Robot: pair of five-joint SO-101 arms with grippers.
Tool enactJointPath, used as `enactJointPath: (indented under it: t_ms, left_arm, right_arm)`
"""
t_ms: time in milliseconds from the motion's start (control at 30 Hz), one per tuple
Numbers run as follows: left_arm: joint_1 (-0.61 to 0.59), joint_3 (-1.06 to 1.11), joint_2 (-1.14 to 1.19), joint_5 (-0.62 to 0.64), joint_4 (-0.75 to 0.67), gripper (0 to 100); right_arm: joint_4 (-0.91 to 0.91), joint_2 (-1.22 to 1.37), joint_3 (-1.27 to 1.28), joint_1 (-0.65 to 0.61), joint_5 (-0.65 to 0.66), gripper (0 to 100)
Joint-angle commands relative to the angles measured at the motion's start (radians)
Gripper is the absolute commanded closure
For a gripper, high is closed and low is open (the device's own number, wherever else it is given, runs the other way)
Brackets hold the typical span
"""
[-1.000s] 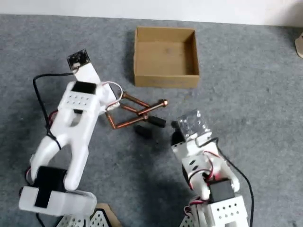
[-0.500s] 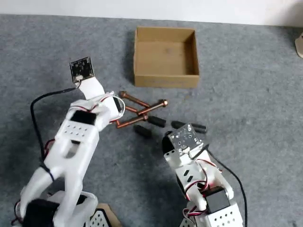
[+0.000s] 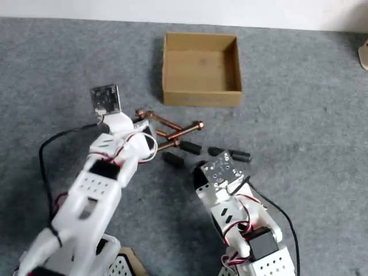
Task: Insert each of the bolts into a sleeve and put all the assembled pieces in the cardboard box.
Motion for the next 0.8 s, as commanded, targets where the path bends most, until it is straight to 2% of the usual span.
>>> enactJointPath:
  t_ms: [0, 167, 367, 533, 767]
  left_arm:
    - [0.059, 0.039, -0.142, -0.043, -0.075, 100]
    - [0.117, 0.145, -0.308, -0.052, -0.078, 100]
    - [0.127, 0.214, -0.515, -0.061, -0.078, 100]
    - [0.140, 0.260, -0.684, -0.153, -0.078, 100]
    - [0.214, 0.311, -0.883, -0.206, -0.077, 99]
  right_arm:
    - [-0.030, -0.016, -0.004, -0.019, -0.009, 99.3]
    - [-0.107, -0.016, -0.004, -0.015, -0.051, 99.3]
    - [-0.130, -0.016, -0.007, -0.018, -0.057, 99.3]
    - [-0.245, -0.016, -0.002, -0.071, -0.051, 99.3]
    - [-0.245, -0.016, -0.001, -0.102, -0.049, 99.3]
